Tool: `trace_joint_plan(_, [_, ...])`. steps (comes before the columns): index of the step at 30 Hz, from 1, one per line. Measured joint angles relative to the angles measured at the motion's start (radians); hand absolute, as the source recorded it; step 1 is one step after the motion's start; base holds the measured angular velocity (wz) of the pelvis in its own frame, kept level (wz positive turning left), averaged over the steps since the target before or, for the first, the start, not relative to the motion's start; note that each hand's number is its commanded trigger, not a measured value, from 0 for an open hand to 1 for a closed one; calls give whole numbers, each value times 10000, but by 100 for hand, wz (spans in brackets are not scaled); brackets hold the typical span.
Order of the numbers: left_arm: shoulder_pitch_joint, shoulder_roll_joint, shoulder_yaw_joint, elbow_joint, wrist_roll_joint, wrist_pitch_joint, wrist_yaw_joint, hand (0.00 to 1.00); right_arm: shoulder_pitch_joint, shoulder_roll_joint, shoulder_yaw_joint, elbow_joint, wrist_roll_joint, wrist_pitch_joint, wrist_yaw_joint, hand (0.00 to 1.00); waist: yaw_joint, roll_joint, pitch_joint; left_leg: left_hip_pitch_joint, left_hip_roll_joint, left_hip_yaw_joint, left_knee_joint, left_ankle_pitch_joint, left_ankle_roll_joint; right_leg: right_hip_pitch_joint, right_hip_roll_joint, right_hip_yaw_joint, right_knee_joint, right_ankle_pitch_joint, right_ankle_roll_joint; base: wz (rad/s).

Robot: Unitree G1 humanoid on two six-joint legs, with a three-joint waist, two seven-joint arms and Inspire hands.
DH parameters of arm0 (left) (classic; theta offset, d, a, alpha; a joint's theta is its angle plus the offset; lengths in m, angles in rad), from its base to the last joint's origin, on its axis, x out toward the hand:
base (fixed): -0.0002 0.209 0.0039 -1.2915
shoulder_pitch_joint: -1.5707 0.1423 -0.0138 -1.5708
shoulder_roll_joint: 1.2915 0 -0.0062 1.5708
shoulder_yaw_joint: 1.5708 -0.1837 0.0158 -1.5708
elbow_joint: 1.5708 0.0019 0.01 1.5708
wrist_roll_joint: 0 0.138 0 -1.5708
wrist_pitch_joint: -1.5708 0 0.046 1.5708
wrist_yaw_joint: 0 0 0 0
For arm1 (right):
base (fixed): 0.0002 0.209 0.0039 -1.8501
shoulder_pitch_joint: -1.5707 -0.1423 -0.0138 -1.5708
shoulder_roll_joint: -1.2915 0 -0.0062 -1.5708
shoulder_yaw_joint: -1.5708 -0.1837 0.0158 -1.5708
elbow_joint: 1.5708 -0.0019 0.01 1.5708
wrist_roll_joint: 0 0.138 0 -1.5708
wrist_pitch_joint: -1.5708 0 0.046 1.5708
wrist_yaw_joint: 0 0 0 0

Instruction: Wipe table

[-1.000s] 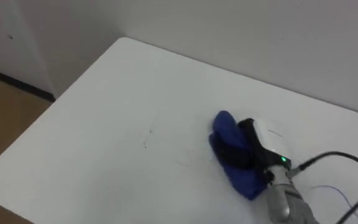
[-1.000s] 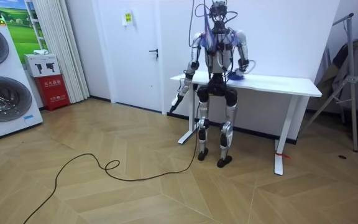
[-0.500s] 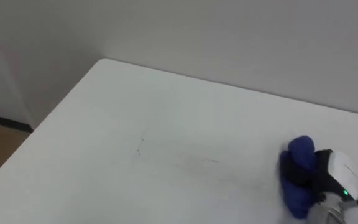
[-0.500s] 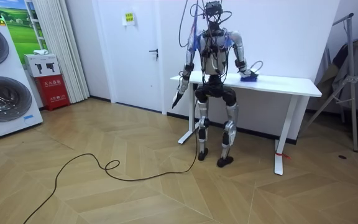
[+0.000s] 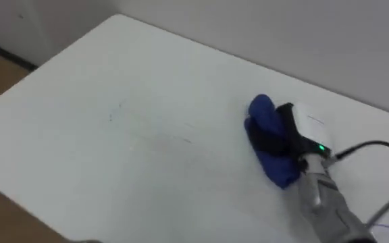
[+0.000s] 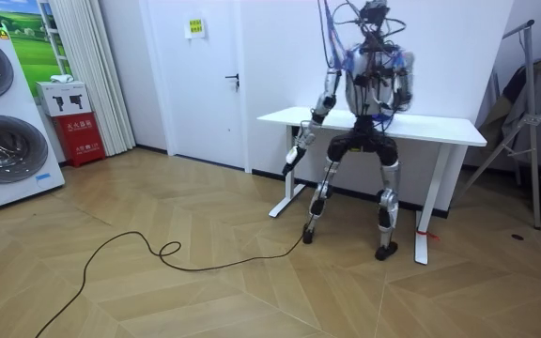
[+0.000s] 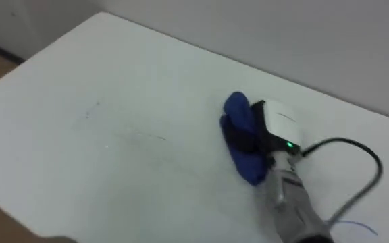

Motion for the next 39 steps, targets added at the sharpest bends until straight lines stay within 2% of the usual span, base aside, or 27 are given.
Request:
trace_joint_plan(1, [84, -18, -6, -1, 35, 2, -1, 0, 242, -46, -105, -49, 34, 90, 1, 100, -125, -50, -42, 12, -22, 66, 66, -18, 18, 57, 34, -113, -8, -33, -50, -7])
trace_joint_plan(2, [109, -122, -24, -38, 120, 24, -1, 0, 534, -140, -278, -118, 67, 237, 40, 100, -248, 8, -66, 10, -35, 178, 306, -153, 133, 151, 139, -286, -55, -60, -99, -28])
trace_joint_plan(4, [133, -327, -242, -75, 91, 107, 24, 0, 419, -53, -292, -175, 56, 641, 290, 100, -183, 44, -87, 20, -68, 190, 419, -319, 189, 91, 316, -302, -172, -63, -104, -62])
trace_joint_plan(6, [110, -466, -763, -99, 68, 376, 43, 0, -158, 371, 193, -668, 35, 1285, 897, 100, 363, 294, -111, 4, -198, 127, 587, -619, 423, -48, 666, -87, -421, 13, -115, -109])
trace_joint_plan(7, [79, -461, -803, -96, 62, 435, 50, 0, -375, 516, 494, -886, 23, 1412, 1059, 100, 457, 352, -76, -1, -197, 126, 560, -635, 395, -194, 721, 81, -307, 41, -163, -82])
trace_joint_plan(8, [-4, -367, -812, -71, 36, 583, 83, 0, -846, 826, 1196, -1089, -82, 1534, 1293, 100, 499, 405, -35, -15, -175, 219, 535, -605, 318, -456, 713, 434, 635, -147, -339, -11])
trace_joint_plan(9, [-205, -232, -907, -98, 30, 617, 111, 0, -1379, 1164, 1793, -967, -91, 1491, 1598, 100, 565, 341, -28, 2, -344, 279, 526, -450, 67, -217, 696, 582, 1504, -943, -714, 13])
trace_joint_plan(10, [-361, -291, -981, -54, 17, 583, 141, 0, -1700, 1264, 2017, -809, -93, 1357, 1782, 100, 636, 418, 22, -1, -453, 250, 608, -416, 25, -303, 665, 840, 1798, -1317, -757, 36])
trace_joint_plan(11, [-537, -445, -1016, -80, 16, 390, 128, 0, -2300, 1467, 2357, -553, -228, 1131, 2147, 100, 827, 409, 179, -228, -769, -2, 1146, -489, 260, -787, 532, 1554, 2337, -1868, -759, 40])
trace_joint_plan(12, [-636, -465, -1015, -66, 23, 296, 102, 0, -2519, 1676, 2501, -554, -512, 1038, 2373, 100, 872, 531, 215, -608, -1197, -68, 1504, -685, 604, -1013, 961, 2569, 2302, -2021, -939, 53])
trace_joint_plan(13, [-625, -463, -1005, -51, 15, 317, 94, 0, -2520, 1694, 2548, -617, -499, 920, 2401, 100, 870, 538, 209, -732, -1439, -36, 1460, -695, 637, -1029, 1173, 2958, 2124, -2021, -942, 72])
trace_joint_plan(14, [-450, -461, -978, -78, 3, 394, 92, 0, -2488, 1671, 2628, -668, -483, 873, 2411, 100, 863, 534, 183, -781, -1995, 81, 1109, -656, 694, -975, 1487, 3518, 1656, -1956, -953, 68])
trace_joint_plan(15, [-182, -469, -945, -208, 29, 555, 88, 0, -2392, 1603, 2628, -648, -508, 920, 2421, 100, 879, 528, 153, -580, -2510, 142, 555, -288, 949, -840, 1632, 3825, 1039, -1558, -1014, 56])
trace_joint_plan(16, [-42, -479, -900, -291, 30, 627, 80, 0, -2328, 1543, 2627, -625, -509, 937, 2436, 100, 894, 532, 136, -417, -2687, 115, 221, -10, 1323, -795, 1684, 3870, 778, -1335, -1133, 37])
trace_joint_plan(17, [36, -497, -619, -297, 12, 776, 40, 0, -1911, 1346, 2563, -801, -748, 681, 2127, 100, 868, 558, 89, -211, -2756, 108, -434, 328, 1621, -644, 1750, 3872, 222, -990, -1152, 7])
trace_joint_plan(18, [147, -567, -154, -304, 0, 819, 41, 0, -1504, 1262, 2428, -1005, -963, 242, 1889, 100, 848, 490, 65, -4, -2750, 202, -765, 382, 1676, -384, 1831, 3898, -370, -693, -1211, 0])
trace_joint_plan(19, [150, -601, 120, -305, 9, 841, 60, 0, -1266, 1267, 2346, -1043, -1104, 21, 1690, 100, 771, 436, 58, 52, -2754, 199, -794, 368, 1692, -205, 1834, 3843, -640, -576, -1249, -10])
trace_joint_plan(21, [-61, -726, 422, -363, 169, 829, 121, 0, -336, 1224, 1727, -1125, -1353, -773, 704, 100, 102, 347, 77, 254, -2892, 218, -876, 237, 1853, 325, 1761, 3688, -1329, -342, -1076, 10])
trace_joint_plan(23, [-314, -679, 593, -354, 628, 727, 125, 0, 767, 1018, 1119, -1521, -1263, -922, -119, 100, -62, 239, 136, 537, -2978, 406, -1039, 108, 2022, 521, 1681, 3680, -1428, -295, -947, -17])
trace_joint_plan(24, [-493, -628, 816, -465, 778, 633, 153, 0, 1466, 849, 722, -1752, -1237, -975, -584, 100, -267, 179, 83, 586, -3046, 496, -1052, 40, 2099, 557, 1609, 3685, -1429, -279, -847, -27])
trace_joint_plan(27, [-591, -579, 822, -578, 934, 417, 320, 0, 2668, 455, 16, -1651, -705, -1082, -1786, 100, -494, 89, 39, 802, -3149, 814, -1019, -268, 2279, 778, 1439, 3754, -1458, -186, -628, -41])
trace_joint_plan(30, [-654, -604, 720, -676, 818, 416, 385, 0, 2840, 381, -226, -1361, -250, -1063, -2236, 100, -781, 106, 23, 802, -3220, 1028, -807, -447, 2456, 859, 1289, 3667, -1553, -89, -427, -26])
trace_joint_plan(31, [-656, -599, 656, -713, 778, 399, 418, 0, 2760, 382, -171, -1318, -129, -1037, -2233, 100, -772, 98, 19, 797, -3221, 1087, -784, -458, 2472, 848, 1285, 3671, -1574, -47, -411, -26])
trace_joint_plan(34, [-671, -655, 358, -724, 366, 331, 590, 0, 2244, 467, 129, -1254, 249, -465, -1937, 100, -576, 78, 15, 813, -3165, 1343, -727, -515, 2511, 822, 1281, 3498, -1573, 231, -373, -32])
trace_joint_plan(35, [-689, -717, 342, -716, 368, 332, 625, 0, 2030, 694, 175, -1356, 247, -139, -1715, 100, -435, 29, 6, 810, -3115, 1434, -723, -515, 2508, 778, 1285, 3192, -1543, 282, -418, -37])
trace_joint_plan(37, [-635, -764, 261, -628, 389, 344, 688, 0, 1318, 890, 517, -1441, 236, 607, -1063, 100, -151, -14, 14, 785, -3029, 1594, -721, -513, 2468, 588, 1320, 3010, -1405, 358, -505, -53])
trace_joint_plan(39, [-643, -796, 139, -369, 351, 484, 799, 0, 37, 1005, 1483, -1442, -23, 1513, -14, 100, 516, -31, 20, 695, -3026, 1335, -707, -503, 2452, 441, 1429, 2714, -1410, 510, -706, -66])
